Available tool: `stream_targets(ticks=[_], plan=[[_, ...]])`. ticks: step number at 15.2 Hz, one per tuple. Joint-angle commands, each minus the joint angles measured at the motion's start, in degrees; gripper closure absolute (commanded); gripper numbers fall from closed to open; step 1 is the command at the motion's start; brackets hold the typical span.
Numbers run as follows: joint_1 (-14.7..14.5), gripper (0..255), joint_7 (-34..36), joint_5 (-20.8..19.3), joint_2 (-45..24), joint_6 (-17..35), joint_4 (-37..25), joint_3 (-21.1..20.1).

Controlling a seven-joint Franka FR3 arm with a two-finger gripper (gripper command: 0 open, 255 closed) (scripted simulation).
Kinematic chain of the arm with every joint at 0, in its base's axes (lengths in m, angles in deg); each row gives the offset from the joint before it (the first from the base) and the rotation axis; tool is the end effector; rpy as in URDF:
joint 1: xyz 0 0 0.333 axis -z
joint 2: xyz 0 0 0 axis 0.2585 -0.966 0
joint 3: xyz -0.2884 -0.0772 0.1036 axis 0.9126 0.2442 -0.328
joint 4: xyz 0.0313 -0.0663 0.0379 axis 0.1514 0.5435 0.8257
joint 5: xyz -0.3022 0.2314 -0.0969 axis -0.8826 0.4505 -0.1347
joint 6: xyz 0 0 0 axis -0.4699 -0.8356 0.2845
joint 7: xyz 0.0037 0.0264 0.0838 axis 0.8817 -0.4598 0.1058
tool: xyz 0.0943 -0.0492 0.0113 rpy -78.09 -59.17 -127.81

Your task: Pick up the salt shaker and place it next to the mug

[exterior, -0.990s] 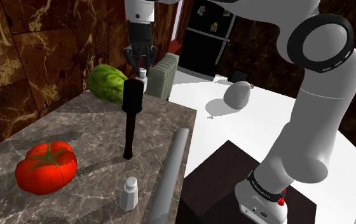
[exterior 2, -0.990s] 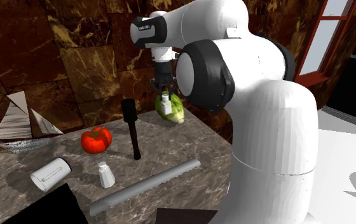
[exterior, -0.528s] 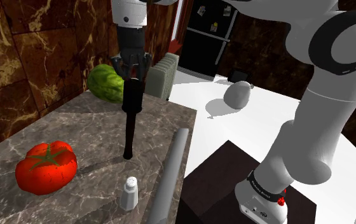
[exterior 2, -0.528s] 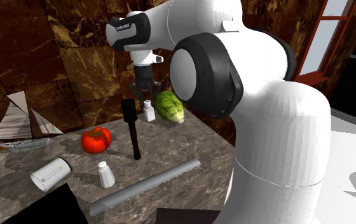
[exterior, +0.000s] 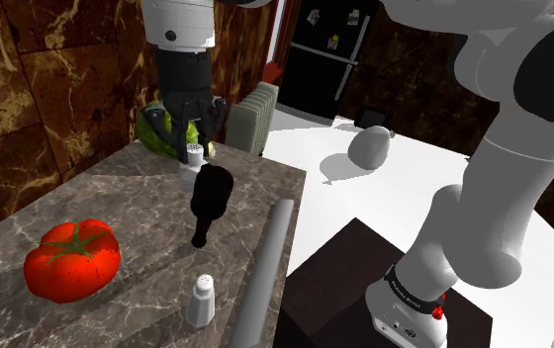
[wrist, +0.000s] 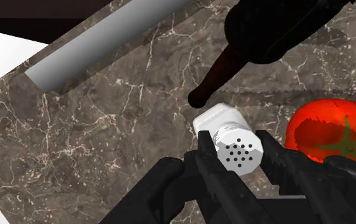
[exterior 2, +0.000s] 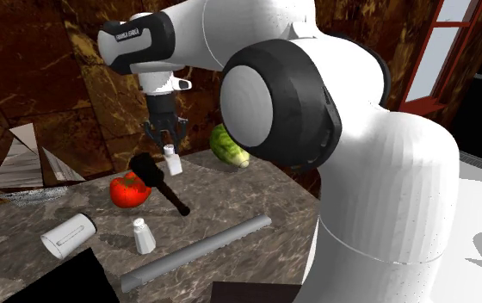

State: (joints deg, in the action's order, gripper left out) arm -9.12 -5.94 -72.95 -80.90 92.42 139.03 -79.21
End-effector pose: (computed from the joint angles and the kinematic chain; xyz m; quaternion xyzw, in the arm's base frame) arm 0.4500 0.3926 0.5318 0.9967 0.0119 -0.0747 0.0278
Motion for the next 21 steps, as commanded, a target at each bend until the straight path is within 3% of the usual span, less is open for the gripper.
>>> stream_targets(ticks=[1,9,17,21], plan=[[-1.59,255,2.79,0.22,0.03,0.22,0.15,-1.13],[-8.22,255,13.47,-0.06,-2.71,0.27,-2.89,-5.32],[-16.47,255,24.60,-2.44,-9.62,-1.22,-11.42,-8.77],[-16.15,255,24.32,-2.30,-9.27,2.01,-7.83,-8.65]])
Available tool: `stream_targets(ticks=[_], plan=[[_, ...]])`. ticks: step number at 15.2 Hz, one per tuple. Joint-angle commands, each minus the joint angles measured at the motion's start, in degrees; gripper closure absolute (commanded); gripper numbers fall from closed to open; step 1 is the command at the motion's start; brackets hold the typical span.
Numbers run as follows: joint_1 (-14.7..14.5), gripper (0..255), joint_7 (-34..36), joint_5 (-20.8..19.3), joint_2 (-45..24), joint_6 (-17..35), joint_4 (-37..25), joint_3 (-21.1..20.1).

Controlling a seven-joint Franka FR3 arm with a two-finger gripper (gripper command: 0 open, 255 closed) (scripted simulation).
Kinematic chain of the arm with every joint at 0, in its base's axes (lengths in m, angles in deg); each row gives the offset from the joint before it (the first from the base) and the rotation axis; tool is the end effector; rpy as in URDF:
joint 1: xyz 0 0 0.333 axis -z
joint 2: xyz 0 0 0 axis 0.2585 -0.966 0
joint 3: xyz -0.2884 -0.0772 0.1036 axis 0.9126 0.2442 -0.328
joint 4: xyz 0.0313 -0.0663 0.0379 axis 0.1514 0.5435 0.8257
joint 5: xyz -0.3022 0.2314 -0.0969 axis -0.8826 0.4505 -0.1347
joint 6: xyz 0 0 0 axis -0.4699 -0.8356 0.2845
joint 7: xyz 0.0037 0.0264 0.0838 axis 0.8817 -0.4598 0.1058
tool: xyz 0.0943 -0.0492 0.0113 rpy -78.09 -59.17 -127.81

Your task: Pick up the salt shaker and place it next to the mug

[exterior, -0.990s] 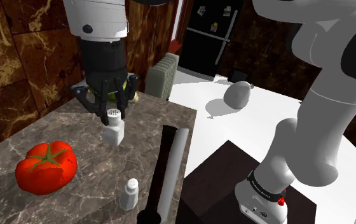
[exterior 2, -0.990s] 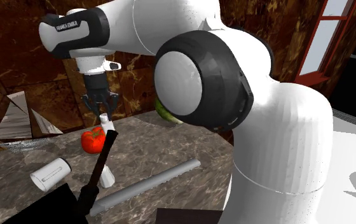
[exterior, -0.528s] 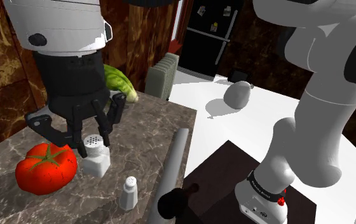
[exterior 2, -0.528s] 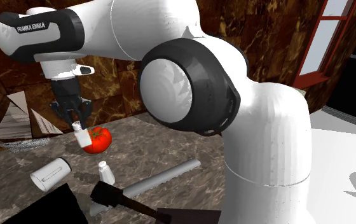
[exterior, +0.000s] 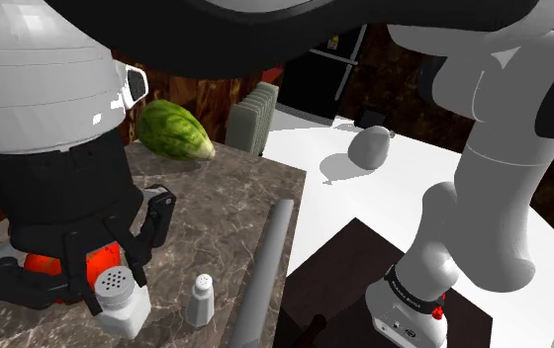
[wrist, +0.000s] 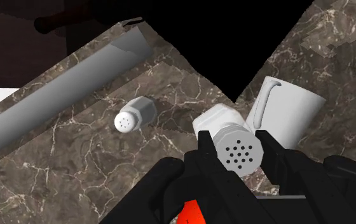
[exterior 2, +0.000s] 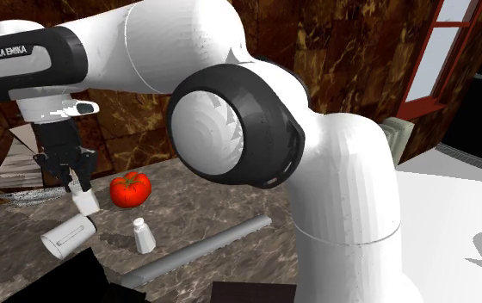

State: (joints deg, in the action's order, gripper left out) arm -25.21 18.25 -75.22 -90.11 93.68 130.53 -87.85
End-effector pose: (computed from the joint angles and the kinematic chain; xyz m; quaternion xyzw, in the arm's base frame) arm 0.2911 0.5707 0.5164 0.9967 0.0115 -0.0749 0.0281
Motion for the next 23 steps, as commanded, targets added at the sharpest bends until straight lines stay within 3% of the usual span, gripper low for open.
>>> stream_targets(ticks=[1,23], plan=[[0.01,255,0.07,-0.01,-0.01,1.54,1.50,0.01],[0.32,255,-0.28,-1.23,-2.66,17.40,15.00,0.79]])
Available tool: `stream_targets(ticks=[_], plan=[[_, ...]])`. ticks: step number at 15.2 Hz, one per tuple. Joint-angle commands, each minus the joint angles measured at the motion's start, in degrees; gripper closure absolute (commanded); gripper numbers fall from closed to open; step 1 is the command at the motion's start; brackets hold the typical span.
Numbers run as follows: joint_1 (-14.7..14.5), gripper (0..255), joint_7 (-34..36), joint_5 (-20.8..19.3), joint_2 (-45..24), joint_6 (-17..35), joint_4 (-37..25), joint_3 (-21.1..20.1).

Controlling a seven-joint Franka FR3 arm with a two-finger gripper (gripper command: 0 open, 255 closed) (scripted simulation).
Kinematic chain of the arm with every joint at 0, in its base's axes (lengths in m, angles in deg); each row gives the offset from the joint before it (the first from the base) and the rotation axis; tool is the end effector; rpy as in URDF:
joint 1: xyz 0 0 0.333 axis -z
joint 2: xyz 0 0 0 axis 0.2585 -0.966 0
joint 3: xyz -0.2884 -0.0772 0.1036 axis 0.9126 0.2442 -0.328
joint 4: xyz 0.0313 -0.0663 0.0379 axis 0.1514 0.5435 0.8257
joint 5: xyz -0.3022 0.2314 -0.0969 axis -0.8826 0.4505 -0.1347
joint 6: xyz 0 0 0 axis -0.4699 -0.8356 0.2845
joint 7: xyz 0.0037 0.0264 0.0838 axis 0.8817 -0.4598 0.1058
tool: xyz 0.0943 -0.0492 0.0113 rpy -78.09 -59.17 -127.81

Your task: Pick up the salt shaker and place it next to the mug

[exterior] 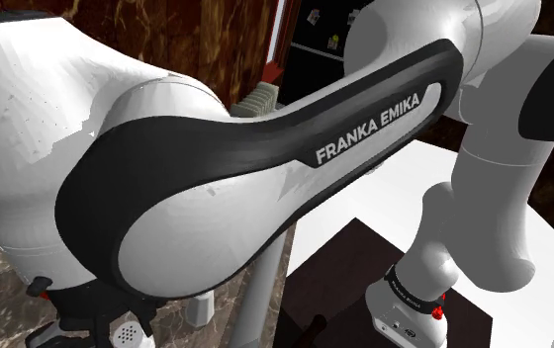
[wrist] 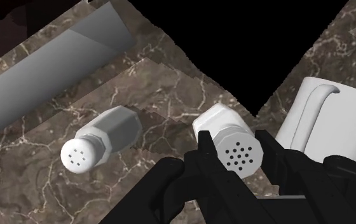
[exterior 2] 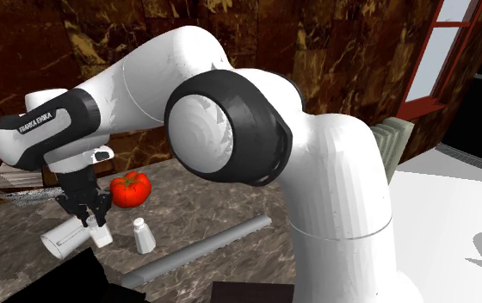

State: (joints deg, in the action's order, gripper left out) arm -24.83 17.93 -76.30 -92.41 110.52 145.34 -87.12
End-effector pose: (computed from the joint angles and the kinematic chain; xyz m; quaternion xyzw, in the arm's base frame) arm 0.2896 0.5712 0.3946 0.9967 0.0113 -0.0748 0.0282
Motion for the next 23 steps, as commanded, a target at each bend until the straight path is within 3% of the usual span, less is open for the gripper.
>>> stream_targets(ticks=[1,11,12,17,21,23], plan=[[-0.08,255,0.05,-0.27,-0.62,1.22,0.62,0.13],[-0.14,255,0.10,-0.49,-1.13,2.43,1.37,0.24],[-0.14,0,0.10,-0.49,-1.13,2.43,1.37,0.24],[-0.14,0,0.10,-0.49,-1.13,2.43,1.37,0.24],[-0.02,0,-0.26,0.03,-0.11,-4.51,-4.65,0.03],[-0.02,0,-0.27,0.03,-0.11,-4.50,-4.64,0.03]])
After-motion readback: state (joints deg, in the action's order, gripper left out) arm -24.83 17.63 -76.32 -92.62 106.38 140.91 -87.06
